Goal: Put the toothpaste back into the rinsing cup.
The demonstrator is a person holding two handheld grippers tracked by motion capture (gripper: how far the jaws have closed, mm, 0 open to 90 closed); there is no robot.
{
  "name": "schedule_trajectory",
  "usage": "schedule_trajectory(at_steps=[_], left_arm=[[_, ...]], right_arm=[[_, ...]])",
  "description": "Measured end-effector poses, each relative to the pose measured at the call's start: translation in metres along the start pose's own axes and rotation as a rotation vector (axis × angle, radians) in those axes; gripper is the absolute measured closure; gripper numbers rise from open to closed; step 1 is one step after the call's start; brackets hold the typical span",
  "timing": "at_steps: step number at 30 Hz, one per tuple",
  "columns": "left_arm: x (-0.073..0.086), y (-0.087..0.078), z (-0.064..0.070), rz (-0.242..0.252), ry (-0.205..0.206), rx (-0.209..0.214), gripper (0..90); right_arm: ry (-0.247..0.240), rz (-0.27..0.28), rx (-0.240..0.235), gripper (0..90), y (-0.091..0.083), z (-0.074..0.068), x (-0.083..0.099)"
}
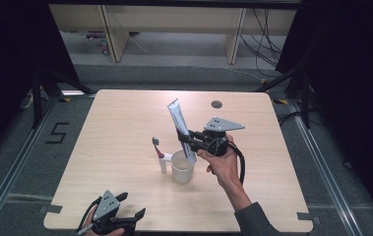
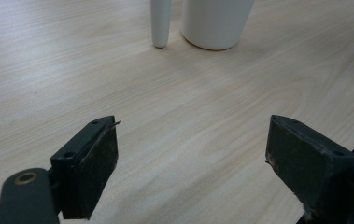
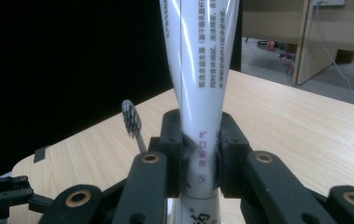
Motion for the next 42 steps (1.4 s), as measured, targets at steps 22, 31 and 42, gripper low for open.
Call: schedule_trajectory(at_steps=[22, 31, 42], left_arm=[[0.001, 0.0, 0.002, -0.007, 0.009, 0.005, 16.5], [0.002, 0.001, 0.004, -0.015, 0.012, 0.012, 16.5], [0.001, 0.0, 0.005, -0.018, 0.023, 0.006, 16.5]], right_arm=[[0.014, -0.014, 0.007, 76.3, 0.018, 0.003, 0.04], [0.002, -0.041, 0.007, 76.2, 0.02, 0.001, 0.056], [0.0, -0.068, 0.019, 75.8, 0.016, -0.001, 0.066]])
Point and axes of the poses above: each handheld gripper's, and its own axes: y roughly forward along the jaws, x roughly out of its underside, z roughly to its right, the point moved 7 cm from there along y, roughly forward along the jaws, and after that the axes turned 11 degrees about z, right-handed, at the moved point
